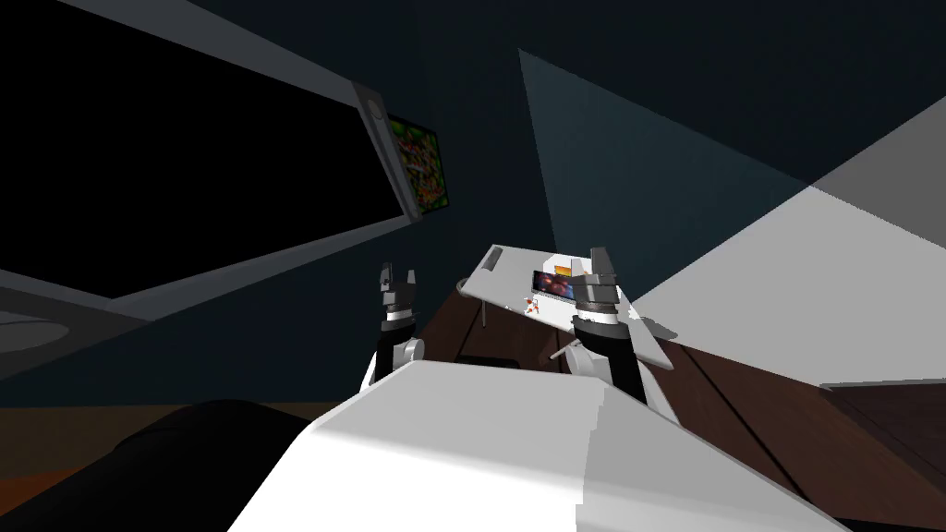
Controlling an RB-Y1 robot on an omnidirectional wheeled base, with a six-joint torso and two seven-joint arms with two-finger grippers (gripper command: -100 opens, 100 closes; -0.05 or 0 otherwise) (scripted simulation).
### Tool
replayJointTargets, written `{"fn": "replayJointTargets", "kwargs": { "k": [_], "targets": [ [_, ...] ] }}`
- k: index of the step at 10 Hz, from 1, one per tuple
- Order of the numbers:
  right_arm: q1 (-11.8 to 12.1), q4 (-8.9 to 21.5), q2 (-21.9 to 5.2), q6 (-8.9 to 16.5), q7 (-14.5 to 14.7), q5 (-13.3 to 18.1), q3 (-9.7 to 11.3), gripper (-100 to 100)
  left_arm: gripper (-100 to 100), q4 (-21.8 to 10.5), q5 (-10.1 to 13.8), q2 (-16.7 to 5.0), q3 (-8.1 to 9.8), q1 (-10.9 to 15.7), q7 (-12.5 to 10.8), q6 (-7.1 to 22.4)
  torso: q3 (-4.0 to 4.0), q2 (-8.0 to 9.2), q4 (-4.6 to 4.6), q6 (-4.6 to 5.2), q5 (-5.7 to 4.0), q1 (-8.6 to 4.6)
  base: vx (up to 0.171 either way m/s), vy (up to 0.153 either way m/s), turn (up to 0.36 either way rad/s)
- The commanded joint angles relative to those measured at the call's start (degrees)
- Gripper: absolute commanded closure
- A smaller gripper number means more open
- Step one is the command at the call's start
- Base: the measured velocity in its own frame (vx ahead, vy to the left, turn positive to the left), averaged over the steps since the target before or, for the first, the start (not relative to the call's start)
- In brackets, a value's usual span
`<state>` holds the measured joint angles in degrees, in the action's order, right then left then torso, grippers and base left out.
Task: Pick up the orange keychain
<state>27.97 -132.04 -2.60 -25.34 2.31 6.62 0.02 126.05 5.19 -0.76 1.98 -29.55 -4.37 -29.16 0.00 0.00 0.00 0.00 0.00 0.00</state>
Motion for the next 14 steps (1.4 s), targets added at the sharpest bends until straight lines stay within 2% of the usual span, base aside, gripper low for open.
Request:
{"fn": "replayJointTargets", "kwargs": {
  "k": [1, 4, 7, 12, 13, 14],
  "targets": [
    [0.96, 0.21, -2.37, -0.13, -0.07, -0.28, 0.23, -100, 0, 0.0, 0.0, 0.0, 0.0, 0.0, 0.0, 0.0, 0.0, 0.0, 0.0, 0.0, 0.0, 0.0, -0.057, 0.057, 0.06],
    [3.27, 1.26, -6.09, -0.37, -0.2, -1.09, 0.85, -100, 0, 0.0, 0.0, 0.01, -0.01, 0.01, 0.0, 0.0, 0.21, 0.37, 0.08, -0.01, 0.09, 0.4, -0.092, 0.109, 0.058],
    [6.47, 3.8, -10.63, -0.46, -0.3, -2.47, 1.79, -100, 0, 0.0, 0.0, 0.02, -0.02, 0.01, 0.0, 0.0, 0.19, 0.32, 0.07, -0.01, 0.13, 0.58, -0.083, 0.161, 0.124],
    [13.11, 11.79, -19.8, -0.06, -0.18, -6.11, 4.16, -100, 0, 0.0, 0.0, 0.02, -0.02, 0.01, 0.0, 0.0, 0.14, 0.23, 0.06, -0.03, 0.14, 0.61, -0.047, 0.168, 0.195],
    [13.11, 12.01, -20.21, -0.06, -0.18, -6.11, 4.16, -100, 0, 0.0, 0.0, 0.01, -0.02, 0.01, 0.0, 0.0, 0.1, 0.16, 0.04, -0.01, 0.14, 0.54, 0.004, 0.093, 0.045],
    [14.57, 13.91, -22.33, 0.14, -0.08, -7.05, 4.8, -100, 0, 0.0, 0.0, 0.01, 0.0, 0.0, 0.0, 0.0, 0.07, 0.1, 0.03, 0.02, 0.09, 0.34, 0.013, 0.086, 0.148]
  ]
}}
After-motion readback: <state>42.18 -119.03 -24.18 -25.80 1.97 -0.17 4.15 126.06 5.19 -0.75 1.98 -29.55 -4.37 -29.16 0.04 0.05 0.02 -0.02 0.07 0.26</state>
